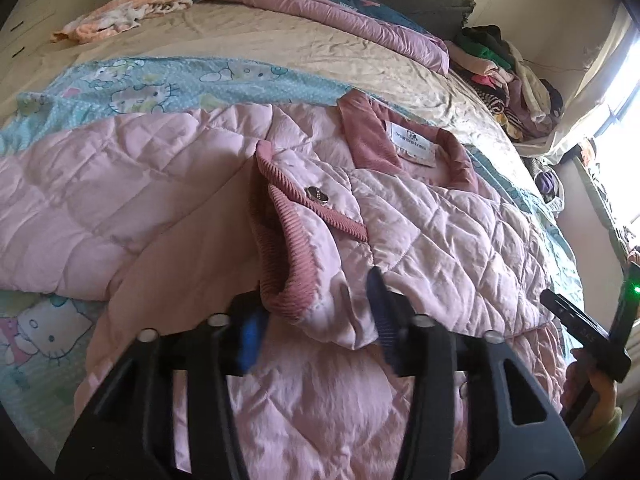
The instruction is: Fold large clothes
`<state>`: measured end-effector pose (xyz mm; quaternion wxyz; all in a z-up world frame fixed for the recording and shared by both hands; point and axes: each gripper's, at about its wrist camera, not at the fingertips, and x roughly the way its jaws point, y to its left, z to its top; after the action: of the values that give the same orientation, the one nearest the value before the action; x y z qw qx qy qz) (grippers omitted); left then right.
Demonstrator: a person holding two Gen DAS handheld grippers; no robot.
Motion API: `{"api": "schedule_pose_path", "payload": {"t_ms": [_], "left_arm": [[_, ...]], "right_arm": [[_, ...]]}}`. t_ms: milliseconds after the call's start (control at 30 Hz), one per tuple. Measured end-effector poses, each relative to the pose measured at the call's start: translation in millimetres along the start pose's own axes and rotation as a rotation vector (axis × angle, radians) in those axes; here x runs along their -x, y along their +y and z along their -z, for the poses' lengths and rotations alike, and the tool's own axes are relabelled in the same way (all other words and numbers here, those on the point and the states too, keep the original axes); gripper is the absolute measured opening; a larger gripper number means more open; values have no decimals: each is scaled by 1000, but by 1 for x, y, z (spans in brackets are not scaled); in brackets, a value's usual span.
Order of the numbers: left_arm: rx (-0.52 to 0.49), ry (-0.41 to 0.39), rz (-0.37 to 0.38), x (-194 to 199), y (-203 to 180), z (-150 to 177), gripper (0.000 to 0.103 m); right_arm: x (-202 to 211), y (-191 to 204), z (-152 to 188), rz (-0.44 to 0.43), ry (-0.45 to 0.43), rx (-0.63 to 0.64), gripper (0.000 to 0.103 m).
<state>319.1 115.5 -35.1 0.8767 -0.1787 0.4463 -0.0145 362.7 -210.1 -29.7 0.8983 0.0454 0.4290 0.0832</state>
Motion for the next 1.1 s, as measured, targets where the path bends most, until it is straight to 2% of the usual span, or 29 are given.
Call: {"api": "schedule_pose_path", "payload": {"t_ms": [100, 167, 200, 233, 267, 300, 433, 767, 1100], "left_arm": [[2, -8, 1, 8, 0, 0, 55], [6, -17, -7, 13, 1, 0, 68], [8, -20, -9, 16, 1, -1, 72], [11, -27, -10, 20, 2, -1, 79], [17, -34, -11, 24, 4, -2, 91], [26, -45, -15, 28, 5, -2, 94], [69, -68, -12, 44, 17, -4, 94], [110, -109, -73, 76, 49, 0, 94], [206, -151, -142, 107, 104, 11, 94]], "right_arm": [[10, 10, -1, -11, -17, 11, 96], [15, 16, -1, -12, -20, 18, 97], [17, 19, -1, -16, -24, 19, 97], [21, 22, -2, -20, -32, 21, 97], [24, 25, -2, -23, -38, 25, 97], [27, 28, -2, -27, -43, 28, 97], [42, 49, -4, -45, -68, 57, 98], [72, 108, -11, -93, -119, 133, 98], [84, 182, -8, -153, -134, 227, 98]]}}
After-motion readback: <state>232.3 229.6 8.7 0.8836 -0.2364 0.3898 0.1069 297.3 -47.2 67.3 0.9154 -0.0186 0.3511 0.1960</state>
